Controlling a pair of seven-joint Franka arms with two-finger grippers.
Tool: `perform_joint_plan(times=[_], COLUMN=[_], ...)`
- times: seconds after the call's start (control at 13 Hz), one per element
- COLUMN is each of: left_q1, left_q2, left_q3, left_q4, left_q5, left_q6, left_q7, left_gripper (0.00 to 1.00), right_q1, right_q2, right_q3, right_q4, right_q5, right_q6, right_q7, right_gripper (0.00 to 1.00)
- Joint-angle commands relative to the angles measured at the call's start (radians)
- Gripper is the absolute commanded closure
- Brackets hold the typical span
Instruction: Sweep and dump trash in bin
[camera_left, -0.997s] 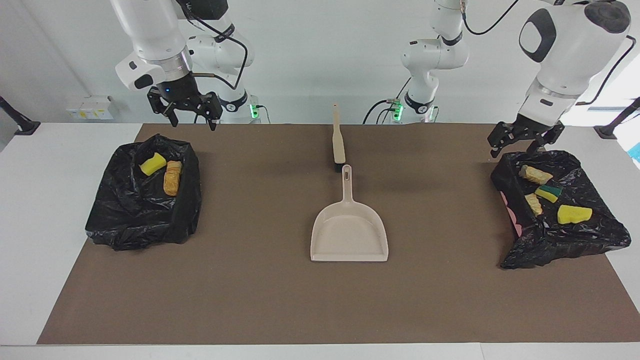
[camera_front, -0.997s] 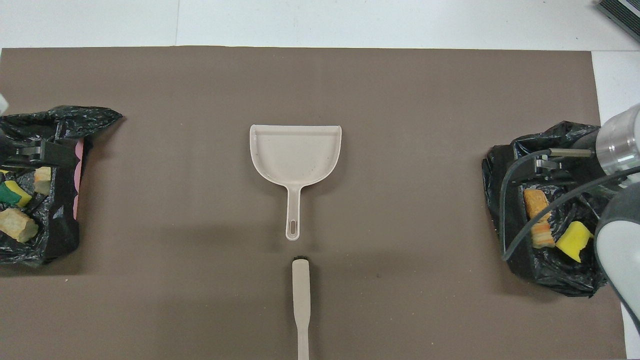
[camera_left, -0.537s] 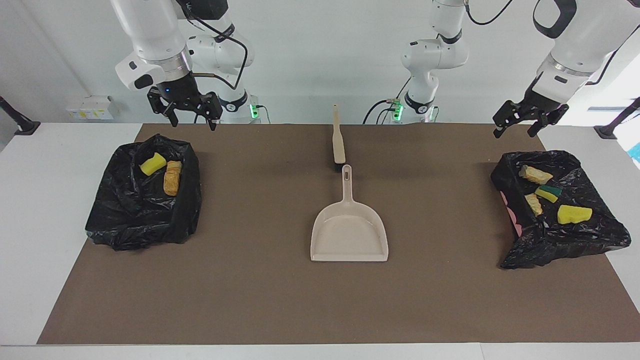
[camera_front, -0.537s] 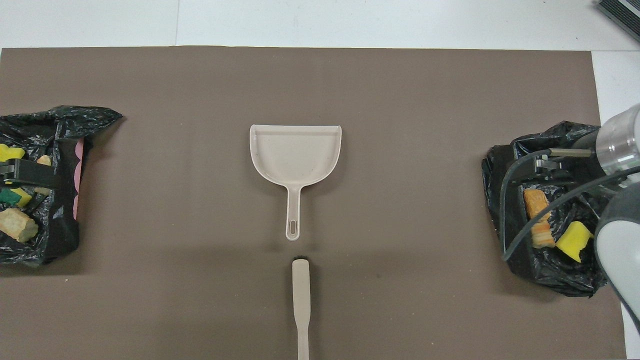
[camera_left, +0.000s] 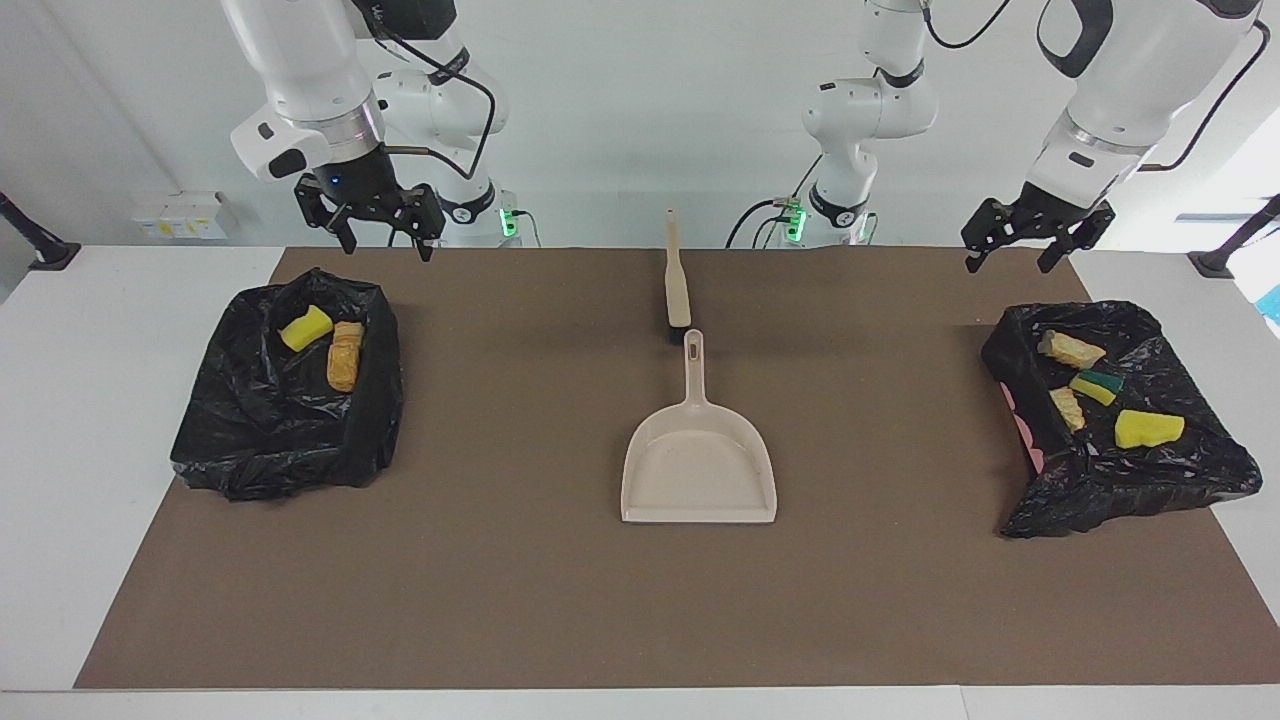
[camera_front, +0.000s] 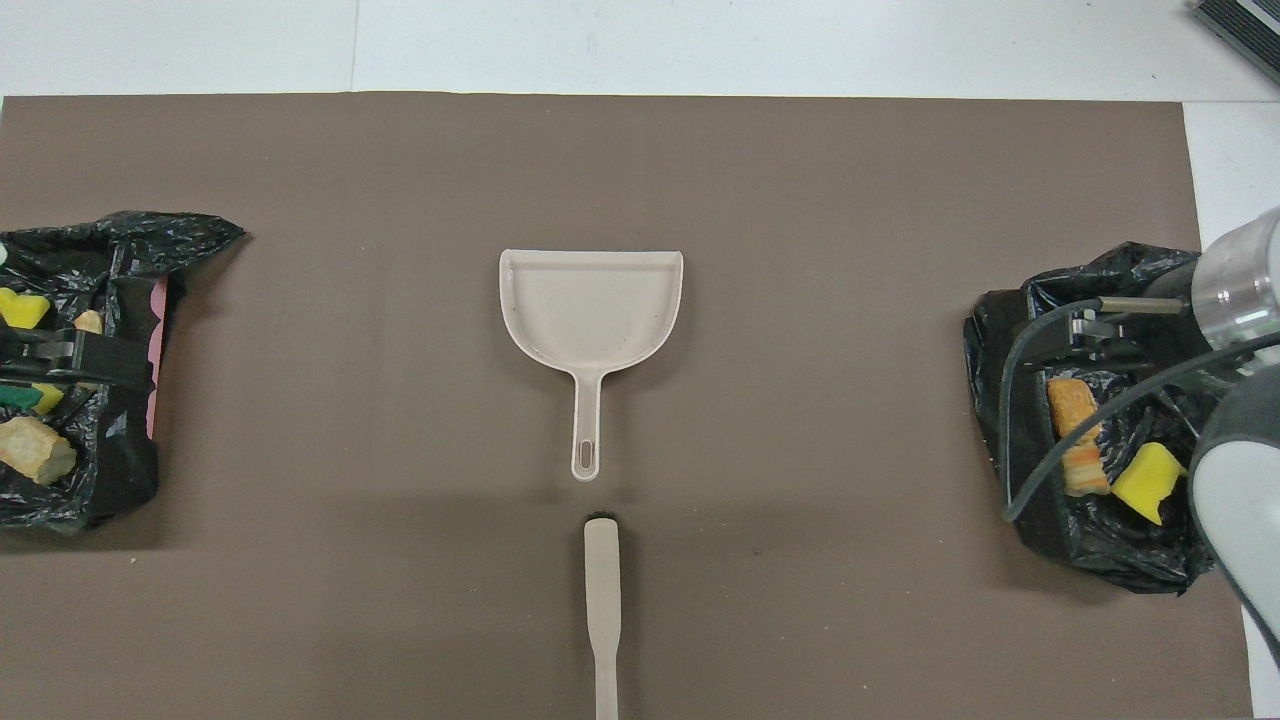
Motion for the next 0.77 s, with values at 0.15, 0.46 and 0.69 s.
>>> perform_joint_plan(times=[0.15, 0.46, 0.69], left_q1=[-0.023, -0.029, -0.029], left_q2=[-0.025, -0.025, -0.025], left_q3=[-0.001, -0.003, -0.003], left_q4=[0.000, -0.001, -0.001], left_q5=[0.015, 0.015, 0.015], left_q6=[-0.026, -0.025, -0.018], left_q7=[0.013, 0.014, 0.013], left_gripper=[0.00, 0.00, 0.00], right_q1=[-0.009, -0.009, -0.009], right_q2=[-0.016, -0.016, -0.017], right_q3=[0.001, 0.001, 0.001], right_q4=[-0.022, -0.022, -0.022], right_q5=[0.017, 0.017, 0.017], right_q6=[0.016, 0.016, 0.015], right_q7=[-0.019, -0.017, -0.017], right_gripper=[0.00, 0.00, 0.00])
